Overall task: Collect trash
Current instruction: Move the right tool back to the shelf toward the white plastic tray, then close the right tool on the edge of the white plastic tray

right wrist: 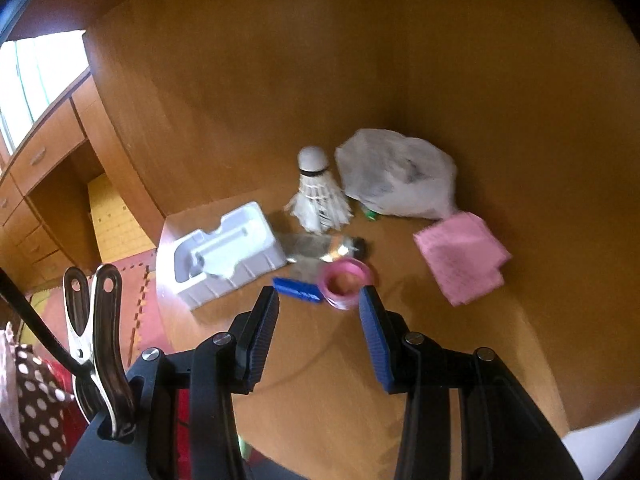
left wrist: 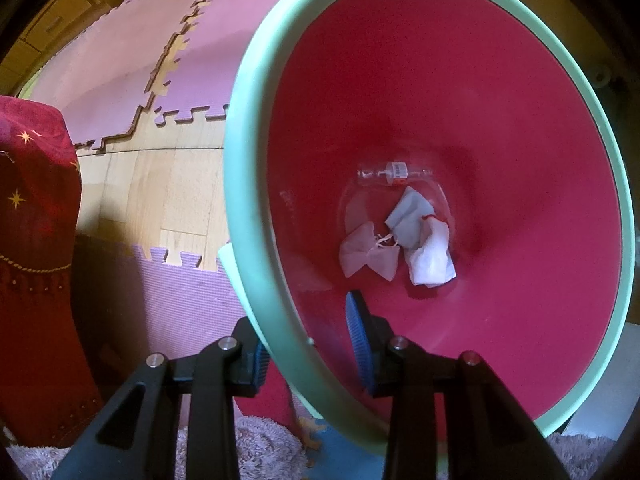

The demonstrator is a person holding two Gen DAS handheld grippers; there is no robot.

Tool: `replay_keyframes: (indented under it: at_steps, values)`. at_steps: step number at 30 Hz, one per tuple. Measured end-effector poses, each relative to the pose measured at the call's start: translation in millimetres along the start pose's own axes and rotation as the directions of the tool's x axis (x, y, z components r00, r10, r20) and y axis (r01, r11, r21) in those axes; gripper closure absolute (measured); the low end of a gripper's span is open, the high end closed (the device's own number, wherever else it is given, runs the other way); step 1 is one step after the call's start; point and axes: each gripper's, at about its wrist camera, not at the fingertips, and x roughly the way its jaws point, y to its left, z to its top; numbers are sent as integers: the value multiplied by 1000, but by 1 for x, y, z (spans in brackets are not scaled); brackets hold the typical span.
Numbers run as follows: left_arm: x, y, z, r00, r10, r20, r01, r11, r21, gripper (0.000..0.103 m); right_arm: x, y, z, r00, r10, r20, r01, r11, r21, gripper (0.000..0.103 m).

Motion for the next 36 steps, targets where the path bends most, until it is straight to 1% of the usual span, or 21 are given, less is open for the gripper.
replay_keyframes:
  at_steps: [6, 11, 15, 21, 28, 30, 31, 32, 36]
  values:
    - [-1, 0, 0, 1000, -5, 0, 5, 1000, 0, 66, 38, 34, 17, 1000, 2, -25, -4, 997, -72, 60]
    - [-1, -2, 1, 1000, -5, -1, 5, 1000, -7, 66, 69, 52, 31, 998, -32, -52, 24, 988, -151, 60]
    - [-1, -1, 2, 1000, -4, -2, 4, 1000, -7, 66, 91, 57, 42, 995, -51, -90, 34, 981, -189, 60]
    - [0, 0, 3, 1000, -3, -2, 3, 1000, -6, 66, 114, 61, 50, 988, -52, -144, 15, 969, -247, 60]
    - [0, 0, 3, 1000, 0, -2, 0, 1000, -5, 66, 132, 63, 52, 983, -63, -171, 17, 966, -259, 60]
    - [0, 0, 3, 1000, -1, -1, 1, 1000, -5, 66, 133, 66, 50, 984, -67, -166, 22, 966, -259, 63]
    - [0, 1, 3, 1000, 0, -1, 0, 1000, -5, 66, 132, 67, 50, 985, -69, -158, 25, 964, -264, 69]
    - [0, 2, 3, 1000, 1, -1, -1, 1000, -5, 66, 134, 70, 50, 986, -68, -155, 25, 963, -269, 71]
    - [1, 2, 3, 1000, 1, -3, -1, 1000, -5, 66, 129, 70, 43, 988, -68, -137, 29, 962, -270, 73]
